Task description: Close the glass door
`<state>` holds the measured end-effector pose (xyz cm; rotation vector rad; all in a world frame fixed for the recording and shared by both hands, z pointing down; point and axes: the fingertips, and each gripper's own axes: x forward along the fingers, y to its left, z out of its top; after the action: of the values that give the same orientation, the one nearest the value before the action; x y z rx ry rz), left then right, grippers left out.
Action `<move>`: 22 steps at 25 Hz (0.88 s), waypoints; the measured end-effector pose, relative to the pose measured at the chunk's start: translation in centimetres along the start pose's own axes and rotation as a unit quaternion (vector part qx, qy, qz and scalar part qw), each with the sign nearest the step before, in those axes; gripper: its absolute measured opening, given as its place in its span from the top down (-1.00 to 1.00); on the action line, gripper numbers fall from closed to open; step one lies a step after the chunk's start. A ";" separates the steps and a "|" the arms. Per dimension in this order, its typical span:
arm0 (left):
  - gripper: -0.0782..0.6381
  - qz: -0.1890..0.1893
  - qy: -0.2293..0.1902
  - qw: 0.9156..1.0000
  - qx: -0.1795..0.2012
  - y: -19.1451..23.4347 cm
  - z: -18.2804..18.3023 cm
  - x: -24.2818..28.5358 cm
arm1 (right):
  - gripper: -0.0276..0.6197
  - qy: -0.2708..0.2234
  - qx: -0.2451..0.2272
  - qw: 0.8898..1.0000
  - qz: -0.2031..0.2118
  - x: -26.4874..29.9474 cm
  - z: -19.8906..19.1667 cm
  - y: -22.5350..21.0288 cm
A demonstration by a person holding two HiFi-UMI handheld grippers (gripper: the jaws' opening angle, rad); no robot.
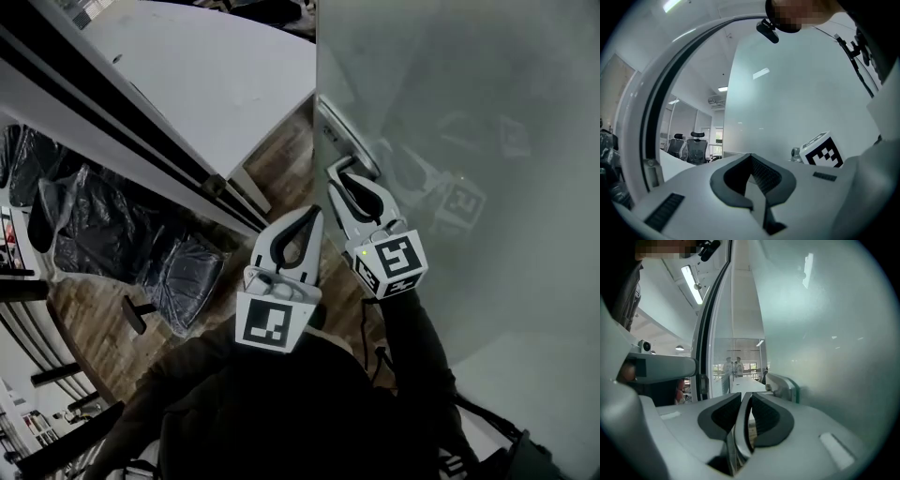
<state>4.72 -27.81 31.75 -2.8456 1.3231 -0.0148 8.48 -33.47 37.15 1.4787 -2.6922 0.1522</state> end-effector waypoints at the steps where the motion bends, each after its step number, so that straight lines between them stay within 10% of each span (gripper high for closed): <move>1: 0.79 0.005 0.002 1.000 0.001 -0.2 -0.1 -1.0 | 0.69 0.001 0.000 1.000 0.004 -0.1 -0.2 0.8; 22: 0.79 0.080 -0.010 0.997 0.015 2.5 2.9 -15.9 | 0.70 0.004 -0.017 0.997 0.071 -2.0 -0.2 15.6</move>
<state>-7.40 -17.27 28.76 -2.6990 1.5276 -0.0052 -3.63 -23.45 36.30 1.2764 -2.7778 0.1187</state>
